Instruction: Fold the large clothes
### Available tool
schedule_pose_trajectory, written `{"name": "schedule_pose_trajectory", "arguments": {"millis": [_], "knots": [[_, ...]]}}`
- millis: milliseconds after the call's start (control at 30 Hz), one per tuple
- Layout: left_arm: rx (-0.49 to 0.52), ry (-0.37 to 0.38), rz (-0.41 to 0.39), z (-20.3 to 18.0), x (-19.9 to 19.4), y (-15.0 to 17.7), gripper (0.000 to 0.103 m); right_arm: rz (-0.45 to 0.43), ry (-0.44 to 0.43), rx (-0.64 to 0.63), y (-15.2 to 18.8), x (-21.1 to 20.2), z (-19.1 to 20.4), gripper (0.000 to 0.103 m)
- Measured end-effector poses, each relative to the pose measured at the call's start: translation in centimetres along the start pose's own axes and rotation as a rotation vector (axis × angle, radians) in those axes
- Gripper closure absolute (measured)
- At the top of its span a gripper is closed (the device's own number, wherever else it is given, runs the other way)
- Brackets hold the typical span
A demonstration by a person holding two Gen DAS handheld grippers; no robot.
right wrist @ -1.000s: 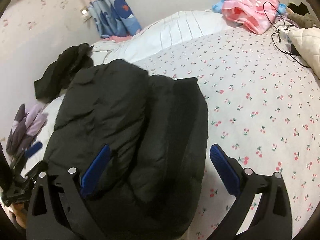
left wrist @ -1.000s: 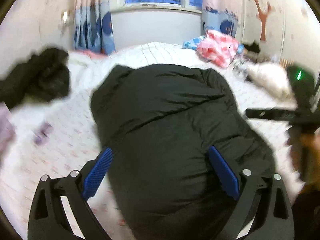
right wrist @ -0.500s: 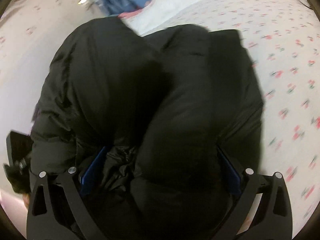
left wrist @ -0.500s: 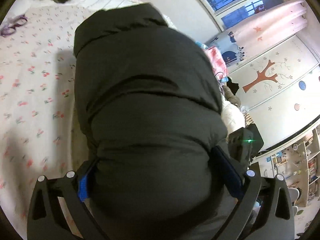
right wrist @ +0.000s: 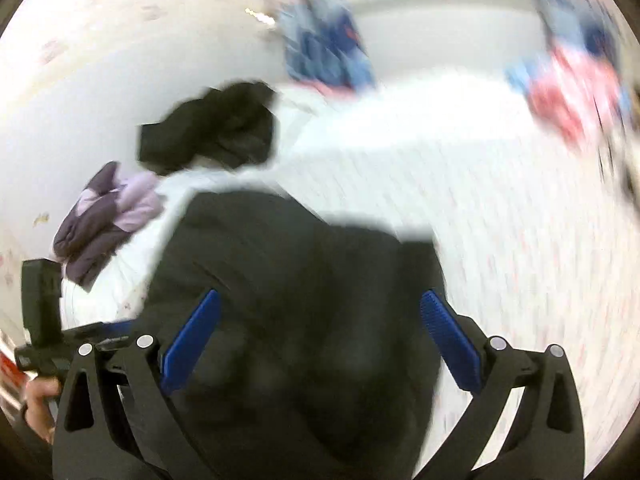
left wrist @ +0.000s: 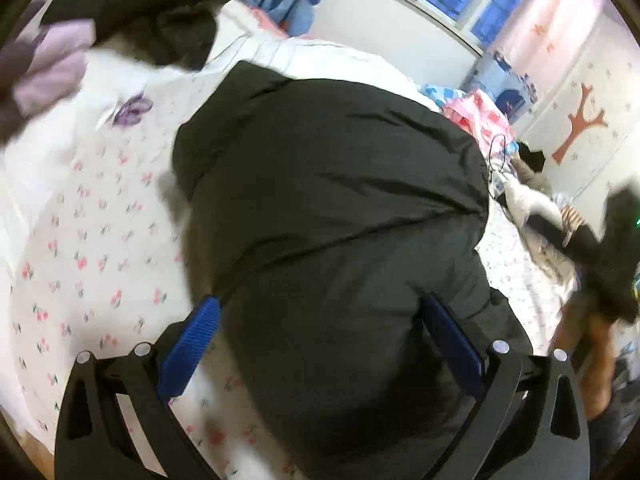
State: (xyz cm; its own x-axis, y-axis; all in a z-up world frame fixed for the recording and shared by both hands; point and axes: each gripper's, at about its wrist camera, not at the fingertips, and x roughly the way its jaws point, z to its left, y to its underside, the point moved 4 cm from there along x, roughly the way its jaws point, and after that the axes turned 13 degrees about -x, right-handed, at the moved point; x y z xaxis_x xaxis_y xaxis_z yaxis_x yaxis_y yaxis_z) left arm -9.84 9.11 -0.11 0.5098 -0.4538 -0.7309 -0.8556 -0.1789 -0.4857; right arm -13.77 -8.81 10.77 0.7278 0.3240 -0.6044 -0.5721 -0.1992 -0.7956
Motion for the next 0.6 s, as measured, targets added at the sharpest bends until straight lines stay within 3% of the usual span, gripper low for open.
{"name": "schedule_pose_trajectory", "arguments": {"millis": [67, 167, 233, 267, 433, 600], "knots": [[0.033, -0.017, 0.015, -1.2, 1.2, 0.4, 0.006, 0.017, 0.005, -0.077, -1.8, 1.7, 2.6, 0.006], [0.077, -0.042, 0.002, -1.7, 2.4, 1.0, 0.006, 0.192, 0.098, -0.027, -0.4, 9.5, -0.2, 0.006], [0.107, -0.014, -0.017, -2.2, 2.6, 0.8, 0.006, 0.257, 0.048, 0.136, 3.2, 12.3, -3.6, 0.006], [0.132, -0.021, -0.016, -2.8, 3.2, 0.2, 0.006, 0.255, -0.015, 0.296, 5.7, 13.0, -5.9, 0.006], [0.225, -0.110, 0.011, -4.3, 5.9, -1.0, 0.005, 0.197, -0.019, 0.484, 9.0, 12.1, -6.0, 0.006], [0.180, -0.136, 0.044, -3.0, 3.8, -0.2, 0.006, 0.172, -0.077, 0.476, 8.8, 9.2, -5.6, 0.006]]}}
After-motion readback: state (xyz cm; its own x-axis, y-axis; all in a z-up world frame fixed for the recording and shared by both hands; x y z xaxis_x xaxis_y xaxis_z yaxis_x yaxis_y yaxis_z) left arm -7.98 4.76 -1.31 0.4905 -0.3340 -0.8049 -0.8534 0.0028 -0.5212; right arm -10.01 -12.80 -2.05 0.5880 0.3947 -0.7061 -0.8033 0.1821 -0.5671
